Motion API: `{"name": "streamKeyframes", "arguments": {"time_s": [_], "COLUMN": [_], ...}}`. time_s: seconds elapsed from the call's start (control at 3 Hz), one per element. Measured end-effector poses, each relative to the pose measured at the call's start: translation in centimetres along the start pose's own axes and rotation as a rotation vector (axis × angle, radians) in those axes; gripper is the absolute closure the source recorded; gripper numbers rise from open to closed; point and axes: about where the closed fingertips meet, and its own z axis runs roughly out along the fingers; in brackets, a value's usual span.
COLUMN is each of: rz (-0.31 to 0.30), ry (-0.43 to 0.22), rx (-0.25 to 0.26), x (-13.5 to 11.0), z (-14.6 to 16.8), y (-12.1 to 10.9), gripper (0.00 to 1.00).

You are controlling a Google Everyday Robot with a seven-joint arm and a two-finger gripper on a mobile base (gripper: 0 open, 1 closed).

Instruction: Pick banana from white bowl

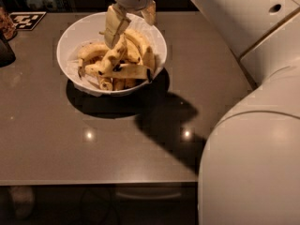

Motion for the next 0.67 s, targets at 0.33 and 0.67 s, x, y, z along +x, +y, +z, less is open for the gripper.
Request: {"name": "streamKeyframes", "arguments": {"time_s": [0.33,0.67], "rz": [0.004,-0.025], "ry": [0.002,0.009], "rx": [-0.015,-0.027], "x": [-0.36,-1.24], "z": [0.35,0.84], "y": [-0.01,0.68], "gripper": [0.26,0.26]}}
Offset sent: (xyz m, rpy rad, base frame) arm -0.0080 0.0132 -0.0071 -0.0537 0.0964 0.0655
